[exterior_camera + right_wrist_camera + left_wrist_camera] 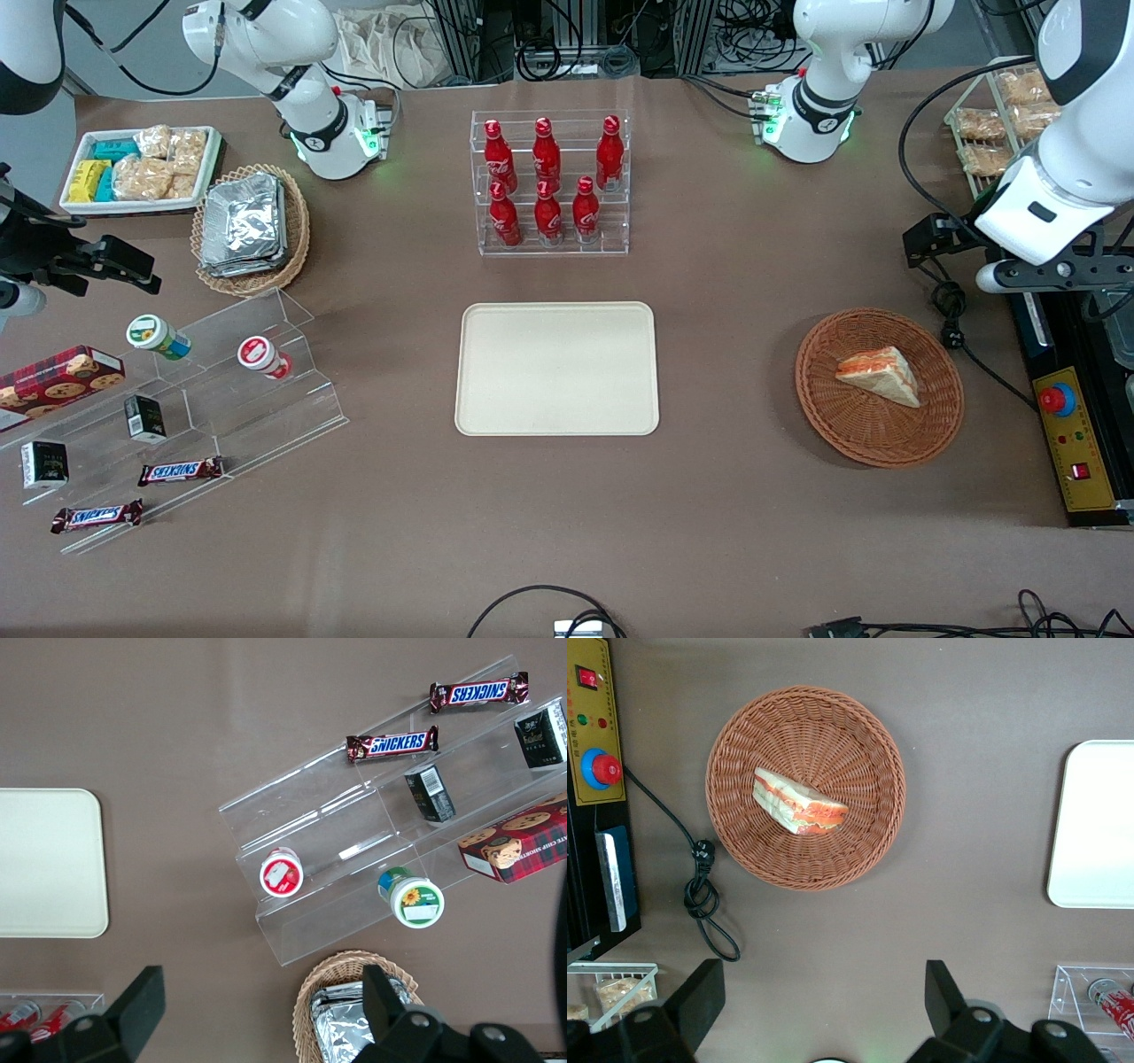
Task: Place sandwich from basket to tray
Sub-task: 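Move the left gripper down over the wrapped sandwich in the wicker basket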
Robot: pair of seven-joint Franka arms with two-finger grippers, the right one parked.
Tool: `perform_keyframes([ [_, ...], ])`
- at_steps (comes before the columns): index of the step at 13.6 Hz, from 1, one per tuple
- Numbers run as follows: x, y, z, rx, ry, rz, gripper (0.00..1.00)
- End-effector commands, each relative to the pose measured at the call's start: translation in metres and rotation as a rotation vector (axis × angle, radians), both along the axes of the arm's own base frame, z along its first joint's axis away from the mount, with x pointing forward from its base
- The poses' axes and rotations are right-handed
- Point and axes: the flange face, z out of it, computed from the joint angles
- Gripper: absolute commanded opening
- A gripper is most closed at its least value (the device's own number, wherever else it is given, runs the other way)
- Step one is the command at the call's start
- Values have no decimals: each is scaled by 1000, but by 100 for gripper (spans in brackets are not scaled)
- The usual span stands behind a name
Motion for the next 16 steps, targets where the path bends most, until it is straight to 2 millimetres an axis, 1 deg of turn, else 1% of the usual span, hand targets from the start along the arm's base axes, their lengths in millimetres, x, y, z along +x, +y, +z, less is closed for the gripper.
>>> perform_keyframes([
  [1, -1, -3, 9, -11, -23, 24, 100],
  [4, 0, -2, 7, -6, -22, 45, 100],
  [6, 0, 5, 2, -7, -8, 73, 100],
  [7, 1, 15, -7, -1, 5, 120, 100],
  [8, 2, 21, -18, 4, 4, 180, 100],
  [10, 9, 27, -34, 12, -36, 374, 100],
  [12, 24, 33, -62, 41, -29, 583, 100],
  [14, 41, 33, -93, 41, -48, 740, 100],
  [15, 49, 34, -114, 55, -51, 829, 100],
  [16, 53, 36, -139, 85, -54, 877, 100],
])
